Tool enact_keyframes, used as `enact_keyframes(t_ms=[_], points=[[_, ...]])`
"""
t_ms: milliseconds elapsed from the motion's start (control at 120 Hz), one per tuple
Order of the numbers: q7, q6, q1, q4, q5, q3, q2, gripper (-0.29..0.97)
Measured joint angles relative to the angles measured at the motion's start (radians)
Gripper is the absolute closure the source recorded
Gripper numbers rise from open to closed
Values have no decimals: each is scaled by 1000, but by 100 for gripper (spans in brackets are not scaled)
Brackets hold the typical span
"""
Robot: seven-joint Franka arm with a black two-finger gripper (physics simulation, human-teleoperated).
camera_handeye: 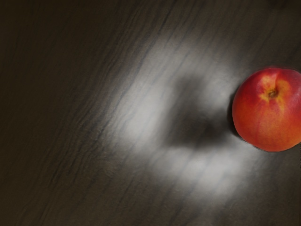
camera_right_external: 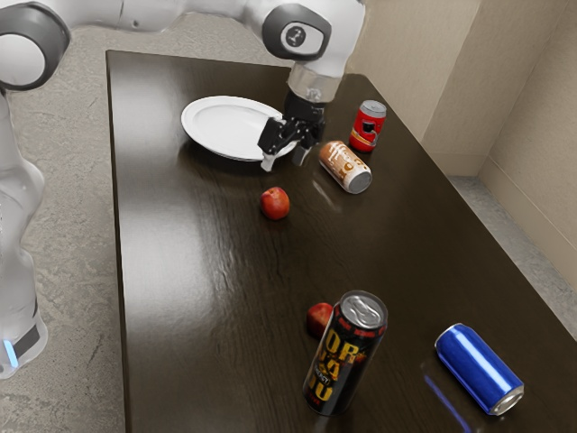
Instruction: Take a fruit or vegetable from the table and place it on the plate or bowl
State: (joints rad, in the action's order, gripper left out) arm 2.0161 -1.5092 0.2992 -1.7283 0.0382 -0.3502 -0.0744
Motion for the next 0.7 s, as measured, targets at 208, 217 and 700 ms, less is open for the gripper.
enact_keyframes(t_ms=[208, 217, 700], points=[[-110, -230, -252, -249, 7, -34, -129, 0], [-114, -235, -253, -250, 7, -34, -128, 0], [-463, -450, -237, -256, 8, 81, 23, 0]])
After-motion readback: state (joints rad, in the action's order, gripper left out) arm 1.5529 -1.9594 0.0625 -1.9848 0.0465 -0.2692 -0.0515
